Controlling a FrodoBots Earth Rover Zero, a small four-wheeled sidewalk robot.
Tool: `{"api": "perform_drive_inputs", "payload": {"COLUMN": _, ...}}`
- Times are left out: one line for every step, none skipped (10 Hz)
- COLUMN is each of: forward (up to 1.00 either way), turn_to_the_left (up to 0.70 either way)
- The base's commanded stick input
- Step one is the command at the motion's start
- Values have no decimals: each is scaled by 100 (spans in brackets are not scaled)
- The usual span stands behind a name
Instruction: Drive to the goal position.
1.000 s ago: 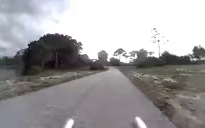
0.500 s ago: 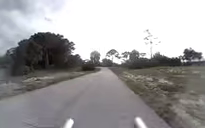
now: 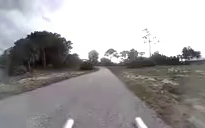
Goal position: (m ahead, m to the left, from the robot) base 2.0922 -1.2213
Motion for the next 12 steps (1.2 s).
{"api": "perform_drive_inputs", "payload": {"forward": 85, "turn_to_the_left": 0}}
{"api": "perform_drive_inputs", "payload": {"forward": 85, "turn_to_the_left": 0}}
{"api": "perform_drive_inputs", "payload": {"forward": 85, "turn_to_the_left": 0}}
{"api": "perform_drive_inputs", "payload": {"forward": 85, "turn_to_the_left": 0}}
{"api": "perform_drive_inputs", "payload": {"forward": 85, "turn_to_the_left": 0}}
{"api": "perform_drive_inputs", "payload": {"forward": 85, "turn_to_the_left": 0}}
{"api": "perform_drive_inputs", "payload": {"forward": 85, "turn_to_the_left": 0}}
{"api": "perform_drive_inputs", "payload": {"forward": 85, "turn_to_the_left": 0}}
{"api": "perform_drive_inputs", "payload": {"forward": 85, "turn_to_the_left": 0}}
{"api": "perform_drive_inputs", "payload": {"forward": 85, "turn_to_the_left": 0}}
{"api": "perform_drive_inputs", "payload": {"forward": 85, "turn_to_the_left": 0}}
{"api": "perform_drive_inputs", "payload": {"forward": 85, "turn_to_the_left": 0}}
